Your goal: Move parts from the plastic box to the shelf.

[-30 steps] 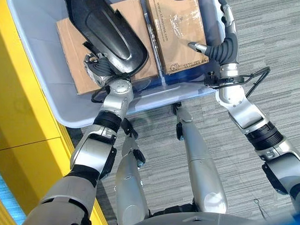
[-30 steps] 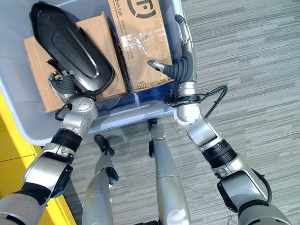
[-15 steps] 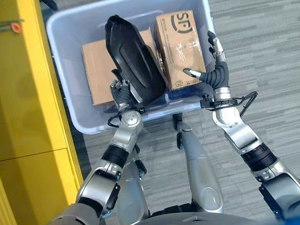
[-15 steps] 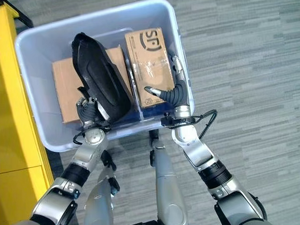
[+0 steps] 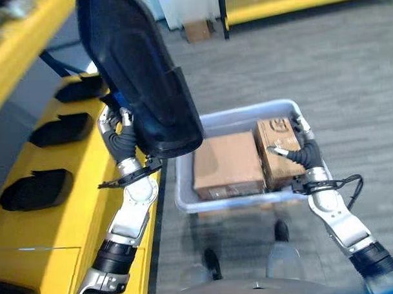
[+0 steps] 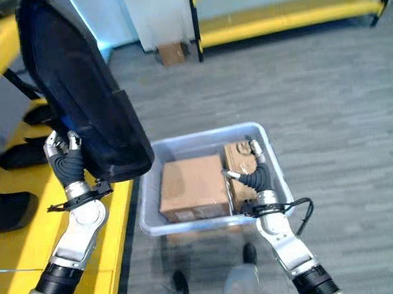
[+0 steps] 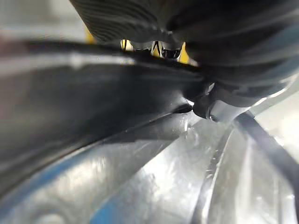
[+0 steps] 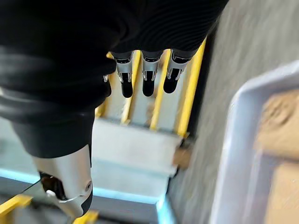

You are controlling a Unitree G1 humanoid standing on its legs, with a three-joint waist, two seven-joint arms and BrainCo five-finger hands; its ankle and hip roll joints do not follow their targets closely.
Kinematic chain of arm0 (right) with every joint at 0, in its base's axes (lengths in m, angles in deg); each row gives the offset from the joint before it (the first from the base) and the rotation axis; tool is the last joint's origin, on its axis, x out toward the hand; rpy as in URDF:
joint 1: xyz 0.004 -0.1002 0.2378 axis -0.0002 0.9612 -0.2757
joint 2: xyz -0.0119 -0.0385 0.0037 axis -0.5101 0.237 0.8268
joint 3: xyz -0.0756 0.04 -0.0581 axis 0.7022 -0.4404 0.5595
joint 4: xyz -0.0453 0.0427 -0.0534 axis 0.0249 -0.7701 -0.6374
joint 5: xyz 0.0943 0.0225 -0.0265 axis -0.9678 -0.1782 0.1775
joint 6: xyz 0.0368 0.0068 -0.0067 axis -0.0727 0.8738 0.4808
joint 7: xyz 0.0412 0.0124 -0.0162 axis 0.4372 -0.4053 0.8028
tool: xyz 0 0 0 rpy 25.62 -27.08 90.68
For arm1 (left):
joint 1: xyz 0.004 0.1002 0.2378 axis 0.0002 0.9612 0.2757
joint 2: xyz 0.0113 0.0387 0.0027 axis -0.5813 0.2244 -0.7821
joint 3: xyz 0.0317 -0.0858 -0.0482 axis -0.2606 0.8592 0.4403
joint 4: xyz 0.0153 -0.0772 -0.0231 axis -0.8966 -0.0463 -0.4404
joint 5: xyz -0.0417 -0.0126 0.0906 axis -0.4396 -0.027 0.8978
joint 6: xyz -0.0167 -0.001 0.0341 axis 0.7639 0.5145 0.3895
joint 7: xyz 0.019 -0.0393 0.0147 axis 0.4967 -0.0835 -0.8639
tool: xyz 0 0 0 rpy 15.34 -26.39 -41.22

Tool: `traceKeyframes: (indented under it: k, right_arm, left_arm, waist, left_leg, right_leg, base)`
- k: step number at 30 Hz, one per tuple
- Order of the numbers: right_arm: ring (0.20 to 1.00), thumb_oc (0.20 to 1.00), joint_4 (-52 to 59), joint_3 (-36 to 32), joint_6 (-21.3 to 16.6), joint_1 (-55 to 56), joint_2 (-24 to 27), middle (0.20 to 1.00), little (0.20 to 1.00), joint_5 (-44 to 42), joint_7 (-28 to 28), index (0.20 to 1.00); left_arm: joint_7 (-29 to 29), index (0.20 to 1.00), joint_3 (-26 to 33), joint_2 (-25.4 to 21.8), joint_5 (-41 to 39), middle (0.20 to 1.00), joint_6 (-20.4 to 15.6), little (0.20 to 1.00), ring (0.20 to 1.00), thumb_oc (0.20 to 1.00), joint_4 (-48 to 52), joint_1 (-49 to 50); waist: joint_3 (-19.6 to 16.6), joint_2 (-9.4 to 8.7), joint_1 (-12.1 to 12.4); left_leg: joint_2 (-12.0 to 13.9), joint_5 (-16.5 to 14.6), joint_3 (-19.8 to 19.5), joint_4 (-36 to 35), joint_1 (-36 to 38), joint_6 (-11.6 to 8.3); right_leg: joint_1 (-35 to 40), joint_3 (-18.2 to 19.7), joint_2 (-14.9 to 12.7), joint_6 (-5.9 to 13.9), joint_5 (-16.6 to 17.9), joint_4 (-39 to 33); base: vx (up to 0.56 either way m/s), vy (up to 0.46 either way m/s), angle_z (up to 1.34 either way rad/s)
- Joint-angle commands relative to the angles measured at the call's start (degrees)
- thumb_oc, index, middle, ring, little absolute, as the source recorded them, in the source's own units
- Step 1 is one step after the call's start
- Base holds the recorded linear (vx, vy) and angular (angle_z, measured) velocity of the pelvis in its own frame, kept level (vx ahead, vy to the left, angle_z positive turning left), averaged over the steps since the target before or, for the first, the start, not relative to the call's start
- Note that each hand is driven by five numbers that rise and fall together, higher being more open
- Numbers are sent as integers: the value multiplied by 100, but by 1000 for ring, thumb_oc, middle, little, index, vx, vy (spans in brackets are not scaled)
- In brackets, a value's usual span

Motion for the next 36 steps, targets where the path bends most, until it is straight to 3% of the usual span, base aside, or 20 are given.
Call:
traceKeyframes:
  k: [1, 5, 8, 10, 13, 15, 17, 20, 24, 27, 29, 31, 35, 36]
  right_arm:
    - [1000, 1000, 305, 10, -68, -438, -152, 1000, 1000, -267, 378, 1000]
    - [1000, 1000, 597, 203, 96, -210, -322, 1000, 1000, -399, 794, 1000]
    - [1000, 1000, 737, 227, 141, -145, -307, 1000, 1000, -465, 992, 1000]
    - [1000, 1000, 819, 349, 77, -203, -324, 1000, 1000, -494, 1007, 1000]
    - [1000, 1000, 829, 367, 22, -224, -412, 1000, 1000, -583, 888, 1000]
    - [1000, 1000, 803, 337, -57, -223, -440, 1000, 1000, -610, 827, 1000]
    - [1000, 1000, 787, 231, -105, -170, -464, 1000, 1000, -737, 728, 1000]
    - [1000, 1000, 742, 114, -111, -341, -370, 1000, 1000, -777, 720, 1000]
    - [1000, 1000, 453, 232, -352, -662, -298, 1000, 1000, -719, 578, 1000]
    - [1000, 1000, 368, 218, -465, -884, -234, 1000, 1000, -683, 484, 1000]
    - [1000, 1000, 228, 205, -664, -897, -265, 1000, 1000, -562, 266, 1000]
    - [1000, 1000, 334, 83, -682, -553, -199, 1000, 1000, -521, 178, 1000]
    - [1000, 1000, 341, 79, -680, -541, -196, 1000, 1000, -523, 181, 1000]
    - [1000, 1000, 334, -126, -603, -335, -84, 1000, 1000, -715, 467, 1000]
  left_arm:
    - [235, 200, 339, -118, 203, 200, -79, 200, 200, 200, 368, -323]
    - [674, 200, 539, -283, 446, 200, -23, 200, 200, 200, 793, 474]
    - [967, 200, 623, -377, 481, 200, -75, 200, 200, 200, 862, 722]
    - [1353, 200, 557, -491, 527, 200, -234, 200, 200, 200, 847, 753]
    - [1725, 200, 375, -529, 638, 200, -330, 200, 200, 200, 778, 612]
    - [1921, 200, 190, -567, 735, 200, -374, 200, 200, 200, 718, 481]
    - [2142, 200, -46, -669, 975, 200, -437, 200, 200, 200, 669, 395]
    - [2402, 200, -335, -781, 926, 200, -465, 200, 200, 200, 456, 545]
    - [2345, 200, -560, -769, 799, 200, -511, 200, 200, 200, 166, 556]
    - [2249, 200, -683, -776, 748, 200, -626, 200, 200, 200, 13, 452]
    - [2434, 200, -756, -722, 906, 200, -690, 200, 200, 200, -166, 312]
    - [2830, 200, -918, -644, 964, 200, -548, 200, 200, 200, -374, 188]
    - [2835, 200, -921, -644, 961, 200, -543, 200, 200, 200, -369, 193]
    - [2944, 200, -1067, -643, 1108, 200, -379, 200, 200, 200, -383, 309]
  waist:
    - [533, -276, 31]
    - [346, -407, 436]
    - [270, -509, 610]
    - [252, -666, 784]
    - [194, -733, 827]
    - [141, -749, 789]
    - [121, -760, 689]
    - [183, -783, 656]
    - [402, -786, 836]
    - [573, -745, 861]
    - [728, -702, 781]
    - [671, -677, 475]
    - [691, -680, 464]
    - [563, -715, 217]
  left_leg:
    - [551, 355, -371, 147, -546, -312]
    - [348, 233, -600, -123, -280, -215]
    - [205, 121, -640, -172, -252, -117]
    - [-25, -19, -736, -156, -267, 110]
    - [-174, -58, -817, -190, -271, 268]
    - [-260, -60, -986, -220, -313, 368]
    - [-365, -93, -1318, -220, -360, 534]
    - [-697, 89, -1829, -220, -553, 576]
    - [-836, 306, -2051, -29, -993, 384]
    - [-842, 404, -2063, 185, -1423, 302]
    - [-736, 452, -1558, 366, -1739, 204]
    - [-282, 431, -279, 492, -1668, 63]
    - [-290, 400, -292, 520, -1648, 59]
    - [202, 172, 73, 860, -1311, 40]
  right_leg:
    - [568, -622, 582, -559, -891, 39]
    - [949, -980, 538, -338, -681, -321]
    - [1000, -1093, 470, -159, -526, -453]
    - [913, -1023, 294, 91, -311, -453]
    - [902, -944, 208, 159, -215, -392]
    - [811, -723, 257, 124, -234, -258]
    - [559, -236, 586, 0, -481, 453]
    - [112, 242, 1605, -295, -750, 1746]
    - [296, 275, 1808, -579, -1135, 1080]
    - [231, 366, 1834, -651, -1203, 885]
    - [335, 239, 1828, -690, -1167, 564]
    - [526, -333, 1700, -688, -1054, 239]
    - [571, -346, 1695, -684, -1066, 226]
    - [554, -584, 1380, -734, -987, 245]
  base:
    - [41, 105, 57]
    - [-46, 195, 49]
    - [-79, 229, 32]
    - [-119, 308, 32]
    - [-52, 201, 36]
    - [-29, 126, 46]
    - [-83, 114, 73]
    - [-192, 7, 71]
    - [-224, -145, 20]
    - [-251, -118, 16]
    - [-295, -228, 43]
    - [-102, -156, 151]
    - [-31, 19, 82]
    - [-151, 193, 16]
